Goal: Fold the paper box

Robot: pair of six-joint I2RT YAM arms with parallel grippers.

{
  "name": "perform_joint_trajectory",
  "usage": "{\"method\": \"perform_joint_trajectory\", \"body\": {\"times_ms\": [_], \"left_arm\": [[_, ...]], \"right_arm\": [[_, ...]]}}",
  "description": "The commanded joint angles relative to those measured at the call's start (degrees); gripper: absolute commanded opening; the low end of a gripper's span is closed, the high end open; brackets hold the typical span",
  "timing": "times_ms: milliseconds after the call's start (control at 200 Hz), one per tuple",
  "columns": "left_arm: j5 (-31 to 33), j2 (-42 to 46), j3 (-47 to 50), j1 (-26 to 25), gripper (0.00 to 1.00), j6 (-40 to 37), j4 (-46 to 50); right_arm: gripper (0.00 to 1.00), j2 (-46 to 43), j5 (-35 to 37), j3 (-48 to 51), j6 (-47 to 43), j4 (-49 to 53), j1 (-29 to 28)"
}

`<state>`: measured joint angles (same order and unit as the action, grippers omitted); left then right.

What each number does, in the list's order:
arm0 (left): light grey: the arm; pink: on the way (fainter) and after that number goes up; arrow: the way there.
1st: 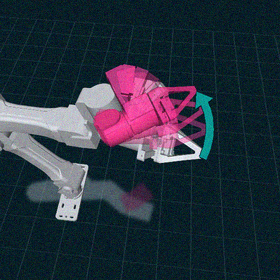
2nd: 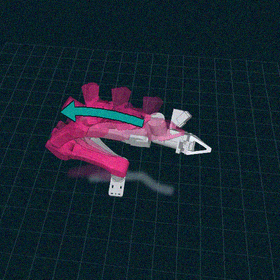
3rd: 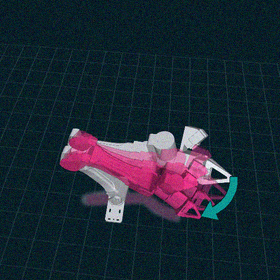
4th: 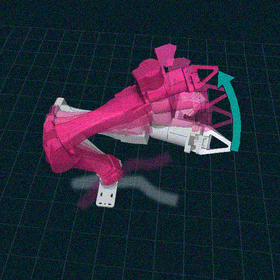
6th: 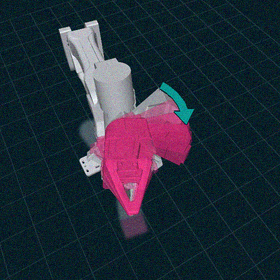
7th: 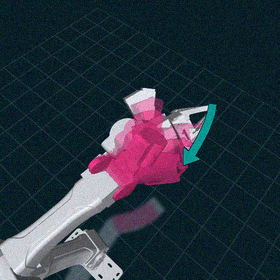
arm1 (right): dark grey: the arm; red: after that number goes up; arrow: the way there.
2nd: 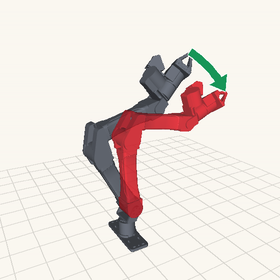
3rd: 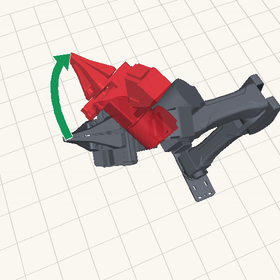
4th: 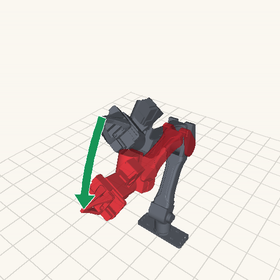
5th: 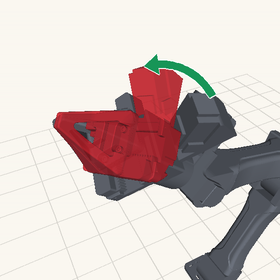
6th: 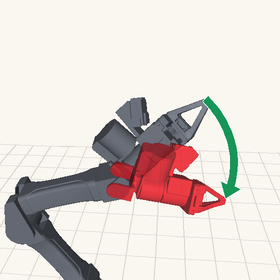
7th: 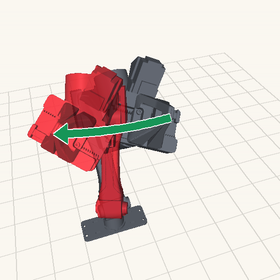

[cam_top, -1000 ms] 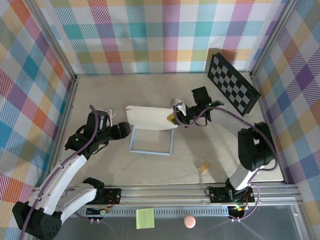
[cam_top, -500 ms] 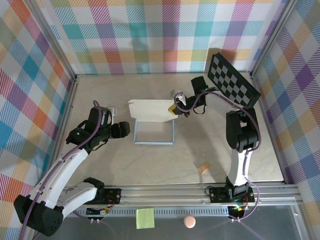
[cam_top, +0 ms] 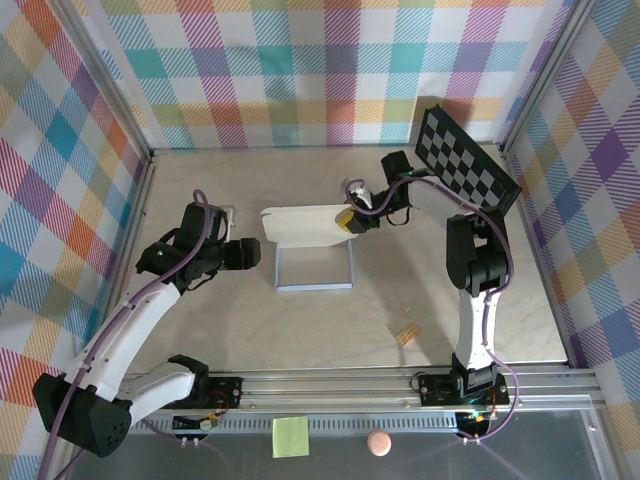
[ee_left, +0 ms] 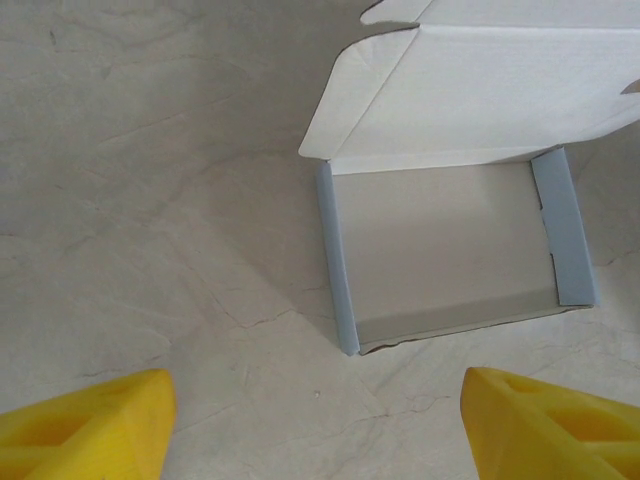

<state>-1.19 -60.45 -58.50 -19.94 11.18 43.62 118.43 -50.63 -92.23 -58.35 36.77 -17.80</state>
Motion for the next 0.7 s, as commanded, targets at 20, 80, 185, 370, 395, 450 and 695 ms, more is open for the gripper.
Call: {"method": "perform_joint_trajectory", "body": {"times_ms": [20,80,185,370,395,450,695], "left_arm": [[-0.5,-1.1,-3.1,0.7,0.75,-4.2,0.4],[-0.7,-1.9,-3.4,0.7,0.75,-5.6,0.1],[-1.0,-2.9,-3.3,0.7,0.75,-7.4,-0.7],[-0.3,-3.3,-1.3,0.7,0.75,-8.4,-5.1],[-0.2,-3.3,-0.8,0.7,0.75,-8.3,-6.1],[0.0,-2.8,0.7,0.7,0.75,-7.7,-8.2],[0.6,-1.7,8.5,0.7,0.76,-4.3,-20.8]], "right_arm": [[0.46,-6.8,-1.3,2.4,5.3,-3.1,1.0],[0.50,-9.3,-0.1,4.8,9.2,-6.4,1.3],[0.55,-13.5,1.9,8.3,15.1,-9.3,1.6],[0.57,-19.7,7.9,12.9,25.0,-8.7,1.6],[0.57,-20.7,8.8,13.9,26.9,-9.5,1.6],[0.57,-23.1,11.8,16.6,32.2,-12.2,1.7],[0.60,-31.6,19.1,28.2,48.8,-23.4,1.6]]}}
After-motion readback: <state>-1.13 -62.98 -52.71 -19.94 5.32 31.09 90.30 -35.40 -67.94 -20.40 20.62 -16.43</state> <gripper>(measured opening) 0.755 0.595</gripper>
